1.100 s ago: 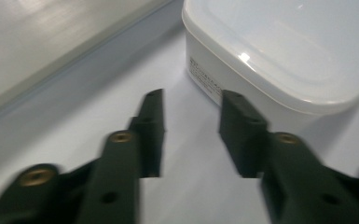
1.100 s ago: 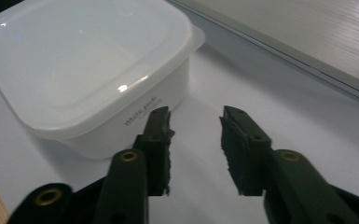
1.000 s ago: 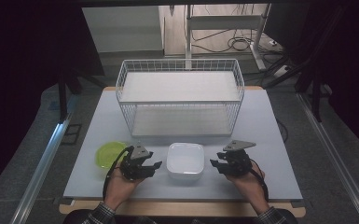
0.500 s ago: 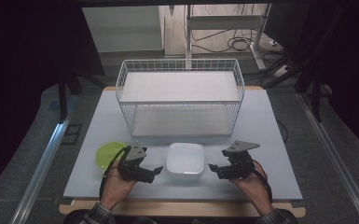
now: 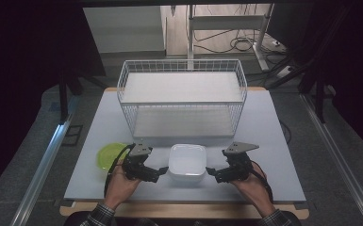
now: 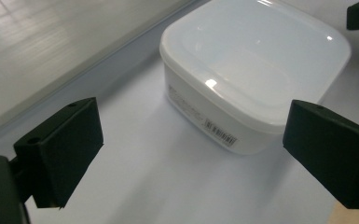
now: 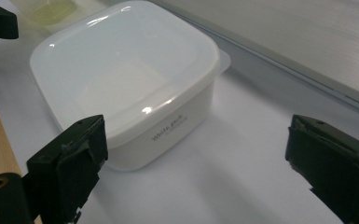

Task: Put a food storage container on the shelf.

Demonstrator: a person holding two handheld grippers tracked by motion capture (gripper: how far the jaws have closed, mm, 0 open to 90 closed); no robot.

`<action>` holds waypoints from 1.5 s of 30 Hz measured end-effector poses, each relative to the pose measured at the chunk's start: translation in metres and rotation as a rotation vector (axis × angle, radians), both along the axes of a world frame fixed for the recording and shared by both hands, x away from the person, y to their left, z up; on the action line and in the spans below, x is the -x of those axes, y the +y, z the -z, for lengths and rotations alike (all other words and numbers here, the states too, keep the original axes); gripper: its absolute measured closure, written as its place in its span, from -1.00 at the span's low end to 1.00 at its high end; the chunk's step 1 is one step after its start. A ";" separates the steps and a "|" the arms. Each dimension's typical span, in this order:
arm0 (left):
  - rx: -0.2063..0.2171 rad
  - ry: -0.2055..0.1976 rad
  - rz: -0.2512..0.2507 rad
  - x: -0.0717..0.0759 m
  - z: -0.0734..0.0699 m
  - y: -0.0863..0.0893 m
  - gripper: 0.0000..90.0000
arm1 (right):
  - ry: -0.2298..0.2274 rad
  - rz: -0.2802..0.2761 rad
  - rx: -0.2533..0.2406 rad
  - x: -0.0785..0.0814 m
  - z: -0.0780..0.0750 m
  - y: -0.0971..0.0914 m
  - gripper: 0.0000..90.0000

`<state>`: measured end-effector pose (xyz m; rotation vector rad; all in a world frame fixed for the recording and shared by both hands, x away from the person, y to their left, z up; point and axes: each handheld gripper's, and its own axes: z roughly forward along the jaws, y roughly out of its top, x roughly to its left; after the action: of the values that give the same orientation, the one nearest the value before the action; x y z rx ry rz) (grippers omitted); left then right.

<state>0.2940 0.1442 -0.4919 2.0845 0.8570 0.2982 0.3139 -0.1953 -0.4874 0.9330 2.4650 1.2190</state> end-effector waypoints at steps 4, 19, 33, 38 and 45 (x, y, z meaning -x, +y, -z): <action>-0.004 0.001 0.013 -0.004 -0.004 -0.006 -0.93 | 0.009 -0.008 0.008 0.000 -0.001 0.007 -0.93; 0.072 0.113 0.086 -0.030 0.007 -0.029 -0.89 | 0.126 -0.056 -0.015 -0.018 0.000 0.028 -0.72; 0.105 0.184 0.116 -0.028 0.012 -0.034 -0.73 | 0.245 -0.087 -0.079 -0.026 0.003 0.027 -0.42; 0.112 0.180 0.084 -0.015 0.007 -0.023 -0.31 | 0.245 -0.049 -0.068 -0.013 -0.006 0.023 0.00; 0.095 0.195 0.034 0.002 0.001 -0.022 -0.03 | 0.274 -0.021 -0.096 -0.002 -0.010 0.017 0.31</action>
<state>0.2920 0.1219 -0.4932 2.0602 0.9309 0.0345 0.3157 -0.1783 -0.4777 1.1734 2.6482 1.3031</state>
